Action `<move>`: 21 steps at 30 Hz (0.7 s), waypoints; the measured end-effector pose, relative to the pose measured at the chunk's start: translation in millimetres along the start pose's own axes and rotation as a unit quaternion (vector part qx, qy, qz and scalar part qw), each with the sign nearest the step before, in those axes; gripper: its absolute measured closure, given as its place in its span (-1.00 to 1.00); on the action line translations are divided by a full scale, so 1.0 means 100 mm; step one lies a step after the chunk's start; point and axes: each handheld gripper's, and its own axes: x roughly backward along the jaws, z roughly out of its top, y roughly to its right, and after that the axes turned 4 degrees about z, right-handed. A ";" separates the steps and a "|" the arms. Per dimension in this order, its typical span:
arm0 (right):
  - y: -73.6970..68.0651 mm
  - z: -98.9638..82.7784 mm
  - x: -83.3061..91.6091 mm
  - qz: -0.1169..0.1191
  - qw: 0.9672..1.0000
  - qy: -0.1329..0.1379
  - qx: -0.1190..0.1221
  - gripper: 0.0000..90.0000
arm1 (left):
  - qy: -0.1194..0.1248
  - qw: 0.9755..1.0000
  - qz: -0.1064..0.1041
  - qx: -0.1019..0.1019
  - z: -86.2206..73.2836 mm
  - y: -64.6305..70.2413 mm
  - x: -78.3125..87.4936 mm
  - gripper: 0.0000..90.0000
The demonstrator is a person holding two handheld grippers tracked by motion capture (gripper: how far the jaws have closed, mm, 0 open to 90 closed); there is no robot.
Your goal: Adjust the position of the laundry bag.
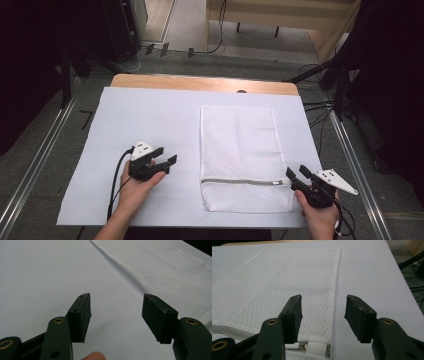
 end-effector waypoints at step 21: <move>0.06 -0.02 0.01 0.017 1.000 -0.002 -0.020 0.09 | -0.082 0.996 -0.003 0.019 0.34 0.59 -0.83 -0.20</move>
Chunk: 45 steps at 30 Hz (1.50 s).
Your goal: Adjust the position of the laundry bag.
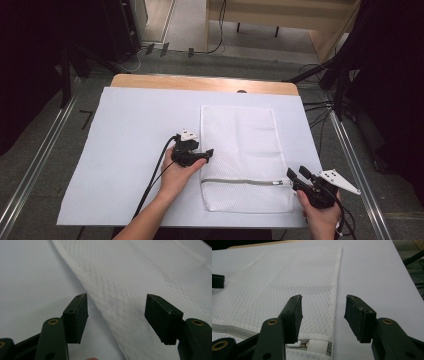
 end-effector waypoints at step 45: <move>-0.16 -0.01 -0.04 0.029 0.999 0.004 0.021 0.28 | 0.007 0.999 0.032 0.039 -0.09 -1.09 0.56 1.00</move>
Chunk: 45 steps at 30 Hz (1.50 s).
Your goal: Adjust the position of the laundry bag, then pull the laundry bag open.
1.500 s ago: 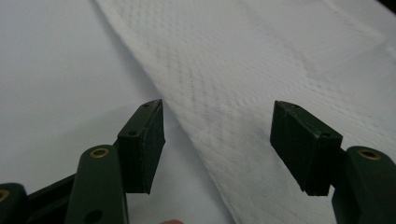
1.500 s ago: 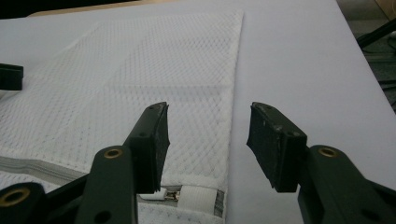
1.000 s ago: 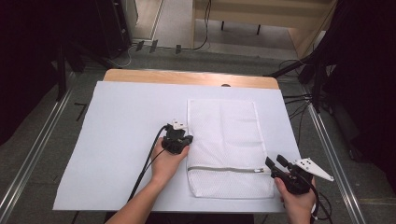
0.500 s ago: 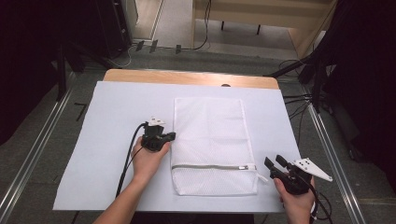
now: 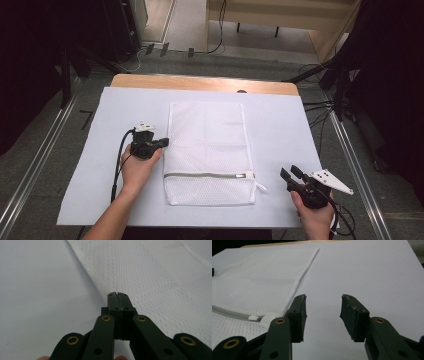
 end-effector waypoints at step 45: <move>-0.73 -0.15 -0.71 0.077 0.988 -0.129 0.025 -0.11 | 0.037 0.985 -0.150 -0.074 -0.43 1.19 0.05 0.11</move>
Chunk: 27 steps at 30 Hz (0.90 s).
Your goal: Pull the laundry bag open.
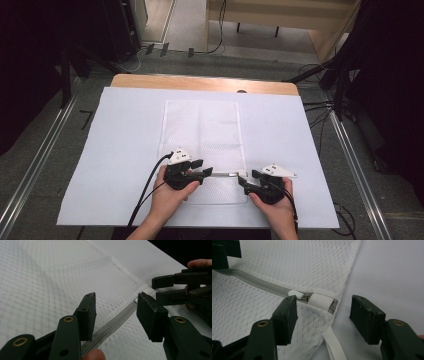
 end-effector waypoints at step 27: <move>-0.20 0.02 -0.07 -0.075 0.995 -0.019 0.055 0.81 | -0.018 1.000 -0.012 0.003 0.05 0.15 -0.27 0.09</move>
